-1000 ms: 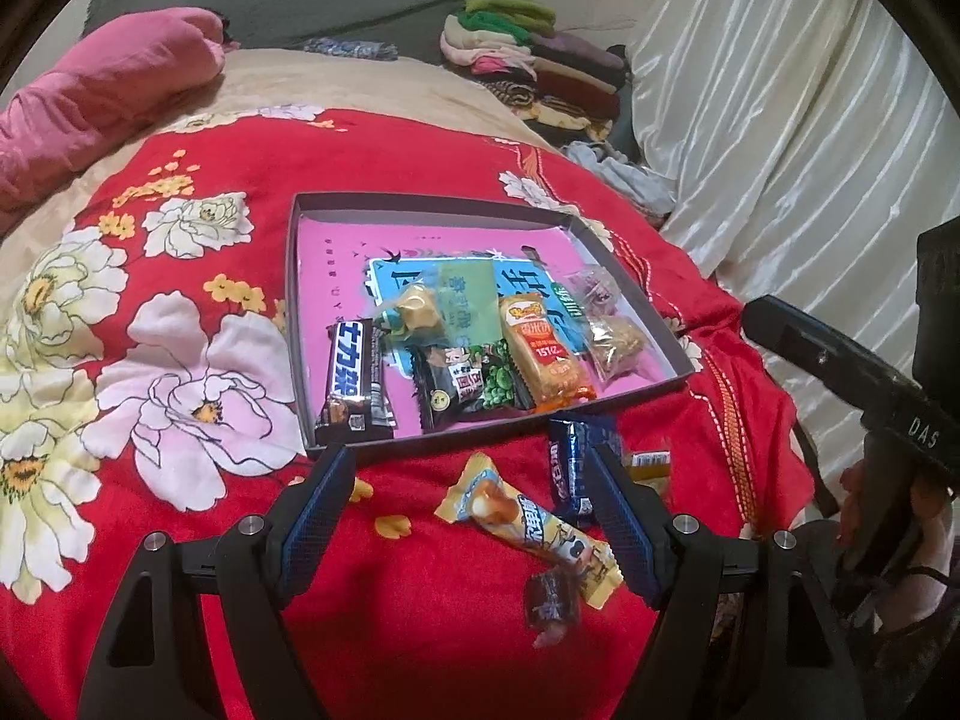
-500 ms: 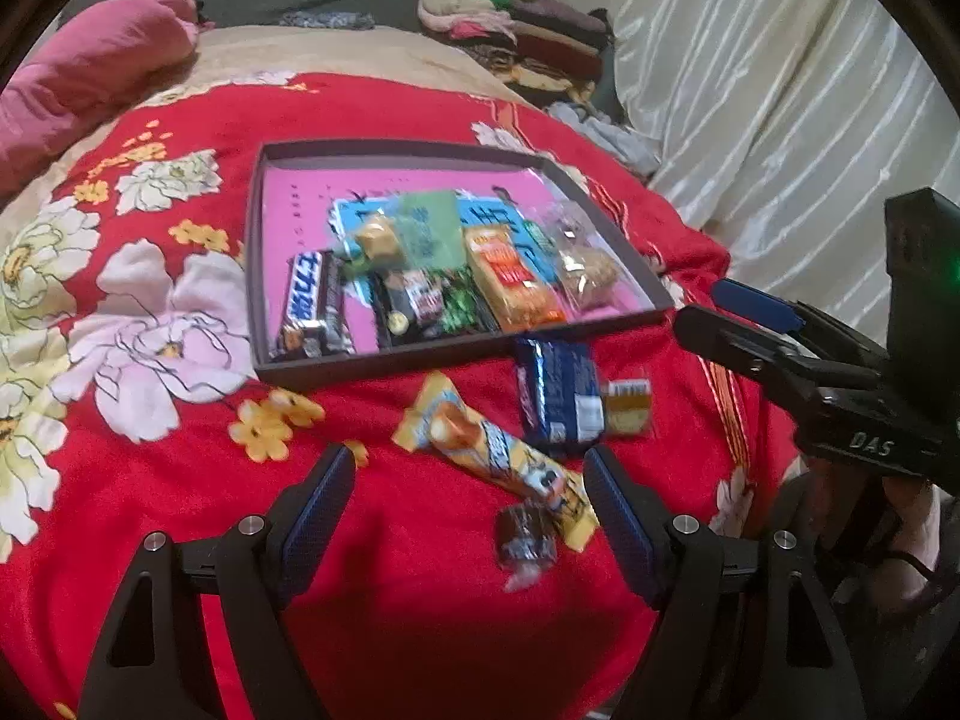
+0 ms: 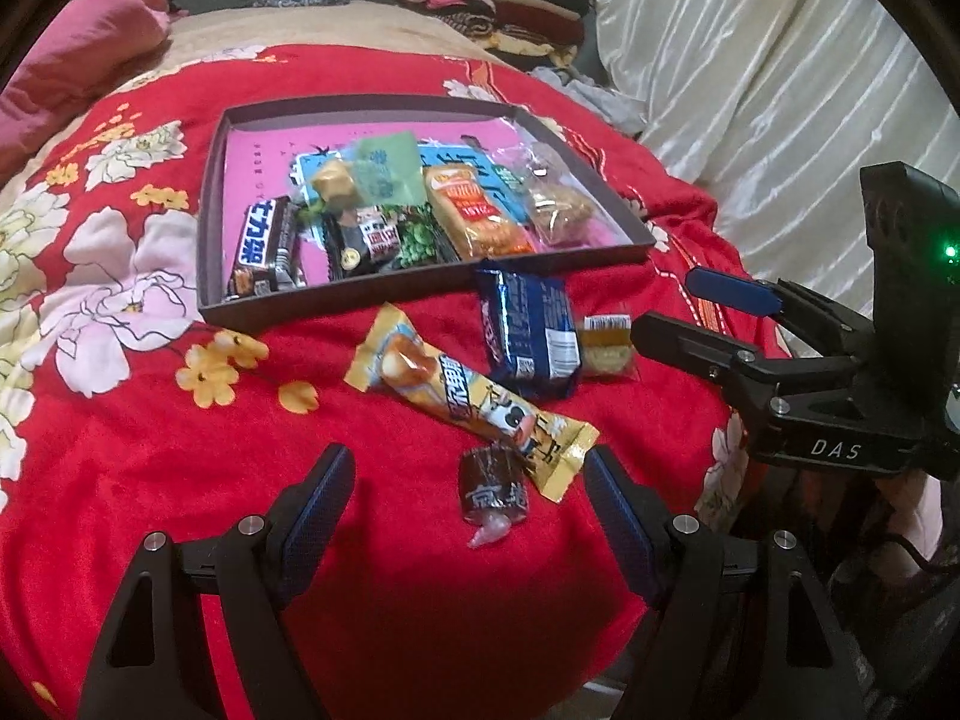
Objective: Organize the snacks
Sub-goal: 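Move the left tool to the brown wrapped candy while the right tool approaches the clear-wrapped cake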
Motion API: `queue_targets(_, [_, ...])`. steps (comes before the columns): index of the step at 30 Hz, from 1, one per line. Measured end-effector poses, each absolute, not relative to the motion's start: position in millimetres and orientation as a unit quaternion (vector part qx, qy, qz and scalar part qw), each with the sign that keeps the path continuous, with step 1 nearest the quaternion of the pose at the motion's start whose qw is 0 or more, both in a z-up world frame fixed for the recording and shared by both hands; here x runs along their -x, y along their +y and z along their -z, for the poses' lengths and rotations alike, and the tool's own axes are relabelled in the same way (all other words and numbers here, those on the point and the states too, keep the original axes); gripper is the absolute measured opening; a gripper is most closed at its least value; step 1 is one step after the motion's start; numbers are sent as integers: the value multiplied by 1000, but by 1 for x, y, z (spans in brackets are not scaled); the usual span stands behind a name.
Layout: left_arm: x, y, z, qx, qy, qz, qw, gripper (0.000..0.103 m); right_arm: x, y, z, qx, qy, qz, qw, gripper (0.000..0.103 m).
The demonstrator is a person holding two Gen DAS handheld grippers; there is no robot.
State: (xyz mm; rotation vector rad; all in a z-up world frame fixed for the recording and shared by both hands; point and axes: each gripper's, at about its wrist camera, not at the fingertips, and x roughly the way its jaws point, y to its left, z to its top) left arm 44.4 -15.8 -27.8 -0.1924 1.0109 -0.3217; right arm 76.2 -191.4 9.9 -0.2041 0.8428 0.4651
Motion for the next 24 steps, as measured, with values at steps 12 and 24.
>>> queue_targets(12, [-46,-24,46,86,508,154,843,80,-81,-191,23,100,434,-214,870,78])
queue_targets(24, [-51,-32,56,73,519,152,838,51,-96,-194,38,76,443,-219,866,68])
